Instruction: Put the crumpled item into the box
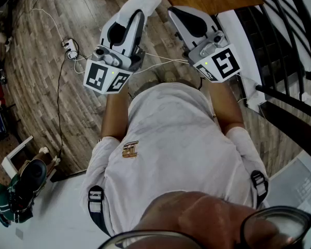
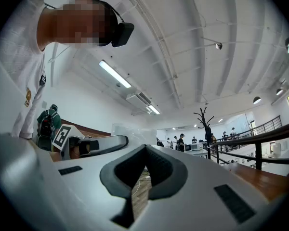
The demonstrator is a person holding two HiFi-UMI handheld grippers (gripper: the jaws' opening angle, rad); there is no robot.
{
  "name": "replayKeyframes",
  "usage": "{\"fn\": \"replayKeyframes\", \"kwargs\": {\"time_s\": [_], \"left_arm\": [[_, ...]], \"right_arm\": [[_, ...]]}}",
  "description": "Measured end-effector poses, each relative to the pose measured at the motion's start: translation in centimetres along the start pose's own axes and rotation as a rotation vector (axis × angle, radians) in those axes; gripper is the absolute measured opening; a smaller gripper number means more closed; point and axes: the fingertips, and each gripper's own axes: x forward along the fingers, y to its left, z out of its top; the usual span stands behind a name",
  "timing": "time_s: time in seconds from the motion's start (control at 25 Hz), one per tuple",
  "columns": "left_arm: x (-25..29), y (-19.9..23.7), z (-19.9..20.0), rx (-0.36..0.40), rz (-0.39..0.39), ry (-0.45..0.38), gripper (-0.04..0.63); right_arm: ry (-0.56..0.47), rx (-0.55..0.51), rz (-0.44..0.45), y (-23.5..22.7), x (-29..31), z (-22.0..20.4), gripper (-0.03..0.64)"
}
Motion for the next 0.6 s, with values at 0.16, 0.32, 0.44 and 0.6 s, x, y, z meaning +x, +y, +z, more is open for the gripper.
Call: {"fn": "replayKeyframes", "kwargs": {"time_s": [0.16,0.32,0.44,0.6], "left_arm": [[-0.3,0.3,0.1,0.0,0.002,-0.005,0.075],[-0.7,1.0,0.5,-0.001,0.008,-0.011,0.075],[-0.8,2.0,0.9,-0.002,0.013,-0.015,0.075],[-1.2,3.5,1.3,-0.006,0.021,-0.022,0.075]], "right_arm": [[-0.002,-0.001,0.003,0.1,0.4,-0.1,0.032],[-0.013,0.027,0.014,0.3,1.2,0.0,0.032],[-0.008,0.035,0.019,0.2,2.3,-0.1,0.032],[-0.001,0.034,0.026,0.4,3.8,-0.4,0.032]]}}
